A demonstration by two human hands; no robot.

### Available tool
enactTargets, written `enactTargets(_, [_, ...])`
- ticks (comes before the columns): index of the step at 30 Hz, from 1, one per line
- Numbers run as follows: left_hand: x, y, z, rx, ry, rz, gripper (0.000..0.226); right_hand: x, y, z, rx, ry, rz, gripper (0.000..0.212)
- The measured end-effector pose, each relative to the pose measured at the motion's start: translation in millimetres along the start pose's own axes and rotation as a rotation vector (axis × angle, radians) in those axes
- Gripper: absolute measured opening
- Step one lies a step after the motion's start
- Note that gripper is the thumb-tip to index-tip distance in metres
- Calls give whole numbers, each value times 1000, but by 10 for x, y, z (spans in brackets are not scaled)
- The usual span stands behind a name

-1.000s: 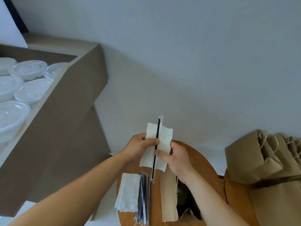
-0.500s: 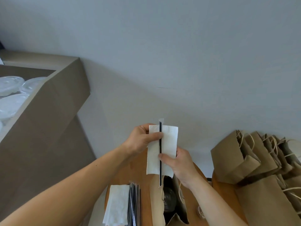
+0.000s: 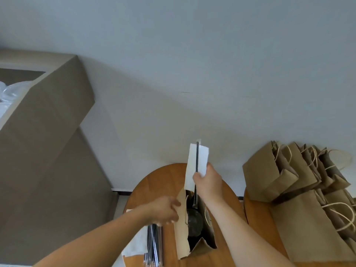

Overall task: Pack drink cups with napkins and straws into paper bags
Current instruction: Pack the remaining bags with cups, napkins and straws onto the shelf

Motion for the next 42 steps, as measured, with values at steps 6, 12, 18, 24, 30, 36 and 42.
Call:
enactTargets(6, [162, 26, -486, 127, 3, 126, 77, -264, -361, -233, -258, 89, -62, 8])
enactTargets(12, [227, 9, -396, -66, -248, 92, 32, -511, -660, -252, -359, 176, -36, 10])
enactTargets(18, [162, 188, -470, -244, -229, 124, 27, -529, -748, -450, -480, 330, 37, 14])
enactTargets(24, [2, 405, -487, -422, -318, 102, 30, -551, -1091, -749, -597, 503, -53, 18])
enactTargets(30, [-7, 373, -587, -371, -288, 15, 18, -340, -1358, -985, -609, 655, -240, 12])
enactTargets(36, [9, 426, -589, -399, -252, 5, 26, -144, -1463, -1217, -394, 682, -401, 7])
enactTargets(42, [31, 429, -644, -431, -226, 20, 18, -154, -1752, -1255, -503, 606, -410, 23])
Point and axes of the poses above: each hand's wrist, its own x-axis towards the middle knuckle, its own z-axis out of the back of the hand, y = z × x, the point moved 7 cm from there along x, towards the middle knuckle, and after that the axes turned 4 degrees about y, right-handed, at the moved point
